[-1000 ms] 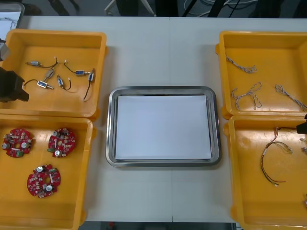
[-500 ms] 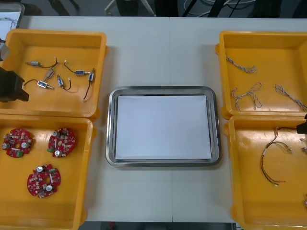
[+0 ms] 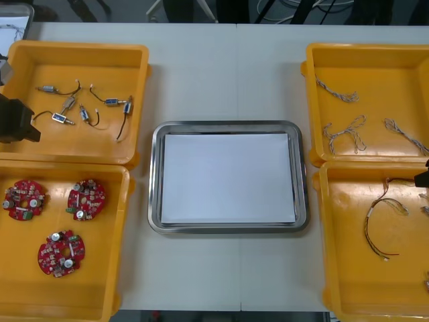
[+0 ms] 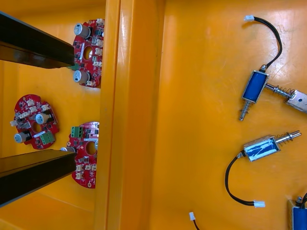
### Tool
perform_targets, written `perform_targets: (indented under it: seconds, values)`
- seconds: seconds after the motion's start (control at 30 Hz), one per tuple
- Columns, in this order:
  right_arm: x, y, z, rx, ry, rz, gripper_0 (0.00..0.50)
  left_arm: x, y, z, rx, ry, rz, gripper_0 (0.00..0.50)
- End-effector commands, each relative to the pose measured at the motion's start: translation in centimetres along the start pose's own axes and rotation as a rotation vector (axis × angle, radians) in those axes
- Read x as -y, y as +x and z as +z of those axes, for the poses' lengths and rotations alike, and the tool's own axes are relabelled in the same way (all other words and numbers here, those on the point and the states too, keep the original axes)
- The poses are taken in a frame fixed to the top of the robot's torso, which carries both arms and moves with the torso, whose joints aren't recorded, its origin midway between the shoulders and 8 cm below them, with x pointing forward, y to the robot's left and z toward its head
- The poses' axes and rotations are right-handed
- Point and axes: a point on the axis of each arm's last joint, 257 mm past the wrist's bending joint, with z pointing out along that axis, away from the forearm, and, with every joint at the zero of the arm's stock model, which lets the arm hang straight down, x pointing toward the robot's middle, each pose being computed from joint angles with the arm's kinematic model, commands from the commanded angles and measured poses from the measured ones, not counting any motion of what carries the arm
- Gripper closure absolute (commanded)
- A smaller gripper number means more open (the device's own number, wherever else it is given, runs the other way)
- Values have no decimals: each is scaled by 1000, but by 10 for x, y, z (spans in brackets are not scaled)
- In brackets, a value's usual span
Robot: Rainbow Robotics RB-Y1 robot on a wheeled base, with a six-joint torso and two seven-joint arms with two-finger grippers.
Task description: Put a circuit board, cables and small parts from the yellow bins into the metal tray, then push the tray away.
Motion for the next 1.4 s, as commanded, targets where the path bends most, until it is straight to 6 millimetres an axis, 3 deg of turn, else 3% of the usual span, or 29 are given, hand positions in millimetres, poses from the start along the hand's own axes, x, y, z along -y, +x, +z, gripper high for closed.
perform_targets:
  seconds: [0.03,1.4]
  values:
    - [-5,4,-1,4,-2,-50,0,-2,-1,-6,25,0,73,0]
    - [-5,4,-1,4,-2,-50,0,-2,-1,-6,25,0,73,0]
